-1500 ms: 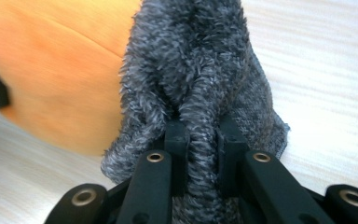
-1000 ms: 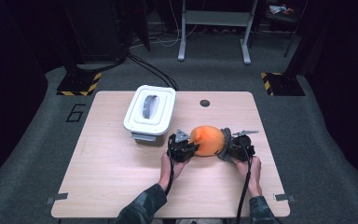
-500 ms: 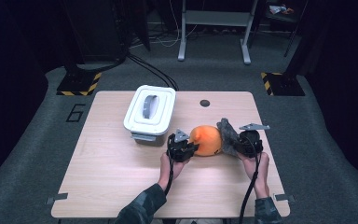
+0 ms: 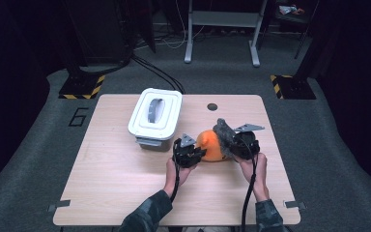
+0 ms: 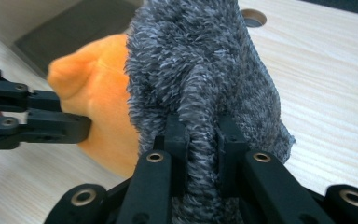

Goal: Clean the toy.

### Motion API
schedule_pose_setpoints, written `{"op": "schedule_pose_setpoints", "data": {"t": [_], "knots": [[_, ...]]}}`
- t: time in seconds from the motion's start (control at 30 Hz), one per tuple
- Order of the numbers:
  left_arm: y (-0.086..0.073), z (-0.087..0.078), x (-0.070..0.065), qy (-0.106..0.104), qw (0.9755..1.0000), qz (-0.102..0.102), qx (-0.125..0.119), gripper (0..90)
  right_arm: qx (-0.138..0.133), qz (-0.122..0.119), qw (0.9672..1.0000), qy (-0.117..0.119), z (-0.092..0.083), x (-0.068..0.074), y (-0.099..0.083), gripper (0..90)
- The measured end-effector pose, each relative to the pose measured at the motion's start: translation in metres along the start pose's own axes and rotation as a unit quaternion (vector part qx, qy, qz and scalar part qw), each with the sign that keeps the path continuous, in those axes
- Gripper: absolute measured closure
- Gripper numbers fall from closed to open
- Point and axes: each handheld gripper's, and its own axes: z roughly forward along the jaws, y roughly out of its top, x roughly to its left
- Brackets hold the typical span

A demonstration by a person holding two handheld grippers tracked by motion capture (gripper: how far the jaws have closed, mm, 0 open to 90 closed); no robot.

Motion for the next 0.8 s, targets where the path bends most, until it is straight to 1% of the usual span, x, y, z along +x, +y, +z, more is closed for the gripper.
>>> {"op": "schedule_pose_setpoints", "data": {"t": [0.03,0.1,0.13,0.2,0.23,0.3,0.33,0.37,0.43,0.47,0.5,0.53,0.6,0.63,0.67,0.73,0.8], "knots": [[0.000,0.000,0.000,-0.001,1.0000,0.000,-0.002,73.7,0.001,-0.001,1.0000,0.000,0.001,-0.002,-0.001,78.4],[0.000,0.000,-0.001,0.001,1.0000,0.005,-0.005,63.3,0.000,0.006,1.0000,-0.001,0.002,-0.005,-0.003,78.4],[0.000,0.000,-0.001,0.002,0.9999,0.012,-0.004,59.7,0.000,0.010,0.9999,-0.003,0.002,-0.006,-0.003,78.4],[-0.002,0.000,-0.001,0.012,0.9997,0.020,-0.003,53.1,0.001,0.010,0.9999,-0.002,0.003,-0.009,-0.004,78.4],[-0.002,0.001,-0.002,0.018,0.9994,0.030,0.003,49.8,0.000,0.017,0.9998,-0.002,0.004,-0.009,-0.004,78.4],[-0.003,0.004,-0.003,0.034,0.9979,0.054,0.014,45.2,-0.001,0.011,0.9999,0.000,0.005,-0.011,-0.004,78.4],[-0.004,0.006,-0.004,0.043,0.9968,0.065,0.018,43.7,0.001,0.013,0.9999,-0.001,0.005,-0.010,-0.004,78.4],[-0.005,0.008,-0.004,0.047,0.9961,0.072,0.019,44.1,0.000,0.012,0.9999,0.000,0.005,-0.011,-0.004,78.4],[-0.005,0.009,-0.007,0.054,0.9950,0.083,0.016,48.3,-0.001,0.014,0.9999,0.001,0.006,-0.010,-0.004,78.4],[-0.005,0.010,-0.008,0.059,0.9940,0.091,0.017,51.8,-0.001,0.008,1.0000,-0.001,0.006,-0.010,-0.004,78.4],[-0.004,0.010,-0.009,0.064,0.9930,0.098,0.018,56.8,-0.002,0.009,1.0000,-0.003,0.006,-0.010,-0.004,78.4],[-0.005,0.011,-0.010,0.066,0.9927,0.100,0.017,61.4,-0.003,0.014,0.9999,-0.001,0.005,-0.010,-0.004,78.4],[-0.005,0.011,-0.009,0.063,0.9935,0.093,0.016,69.1,-0.005,0.015,0.9999,0.004,0.005,-0.010,-0.004,78.5],[-0.005,0.010,-0.008,0.058,0.9942,0.089,0.015,71.5,-0.007,0.016,0.9998,0.007,0.004,-0.011,-0.005,78.5],[-0.005,0.009,-0.007,0.052,0.9954,0.080,0.013,73.8,-0.008,0.022,0.9997,0.009,0.002,-0.011,-0.005,78.5],[-0.006,0.008,-0.005,0.044,0.9967,0.067,0.010,76.9,-0.016,0.021,0.9996,0.014,-0.002,-0.012,-0.007,78.5],[-0.005,0.006,-0.004,0.036,0.9975,0.060,0.009,78.8,-0.019,0.020,0.9995,0.016,-0.006,-0.011,-0.007,78.5]]}}
